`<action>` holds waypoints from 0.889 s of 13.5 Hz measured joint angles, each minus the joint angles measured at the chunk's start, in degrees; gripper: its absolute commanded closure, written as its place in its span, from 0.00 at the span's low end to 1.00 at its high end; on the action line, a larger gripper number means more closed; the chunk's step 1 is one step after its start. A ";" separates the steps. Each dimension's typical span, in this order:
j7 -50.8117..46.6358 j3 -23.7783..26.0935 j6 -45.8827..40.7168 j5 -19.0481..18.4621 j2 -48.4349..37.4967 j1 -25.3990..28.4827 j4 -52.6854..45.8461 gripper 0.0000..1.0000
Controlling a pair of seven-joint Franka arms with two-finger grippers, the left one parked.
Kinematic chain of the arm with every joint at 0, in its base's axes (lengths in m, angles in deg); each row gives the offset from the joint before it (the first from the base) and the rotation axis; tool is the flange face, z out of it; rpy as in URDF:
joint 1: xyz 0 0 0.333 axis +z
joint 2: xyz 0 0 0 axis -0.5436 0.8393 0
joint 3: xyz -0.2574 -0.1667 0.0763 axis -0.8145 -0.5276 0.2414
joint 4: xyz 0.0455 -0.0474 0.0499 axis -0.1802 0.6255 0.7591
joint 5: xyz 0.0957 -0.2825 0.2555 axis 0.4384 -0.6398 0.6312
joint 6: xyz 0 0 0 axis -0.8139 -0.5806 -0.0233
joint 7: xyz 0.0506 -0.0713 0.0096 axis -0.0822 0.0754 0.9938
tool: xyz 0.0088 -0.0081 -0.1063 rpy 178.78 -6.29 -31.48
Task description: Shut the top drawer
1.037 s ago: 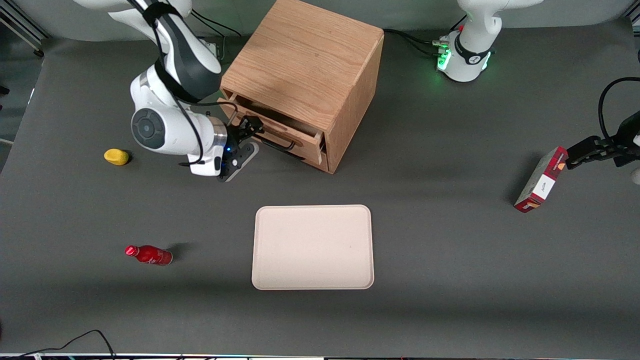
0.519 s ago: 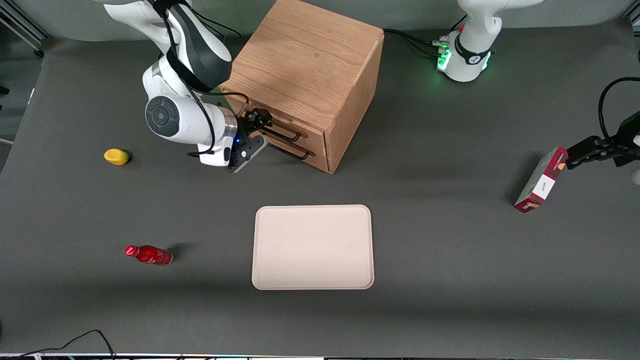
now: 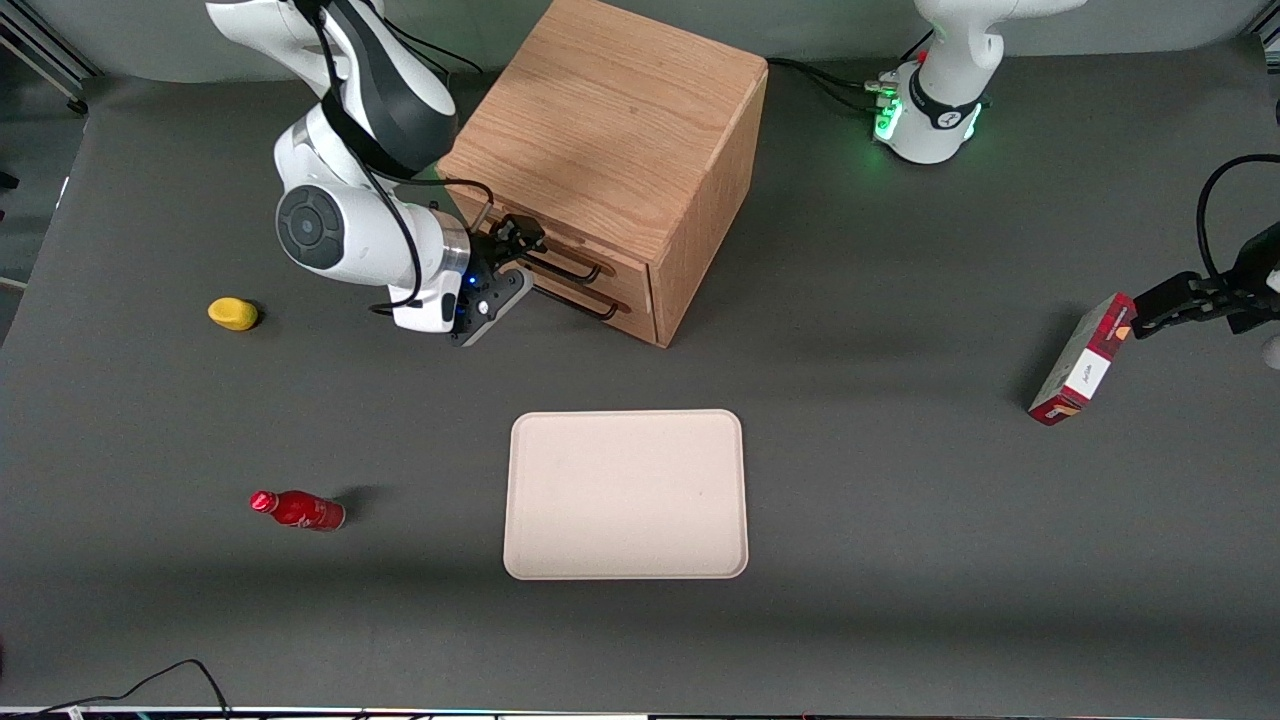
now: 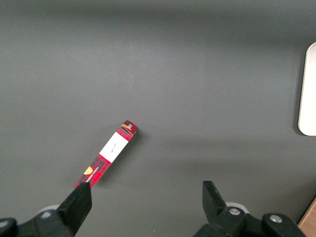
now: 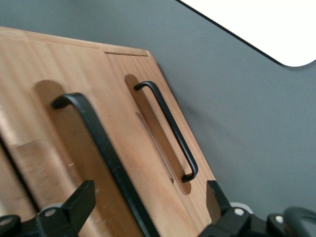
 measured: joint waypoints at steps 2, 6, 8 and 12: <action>0.00 -0.32 -5.60 -1.30 -0.49 -0.28 -5.27 0.00; -10.94 -0.47 -16.75 -10.27 -3.84 -0.87 -19.80 0.00; -20.86 -0.72 -22.63 -14.67 -6.18 -1.10 -26.20 0.00; -29.23 -10.54 -29.27 -18.55 -11.52 -1.28 -30.20 0.00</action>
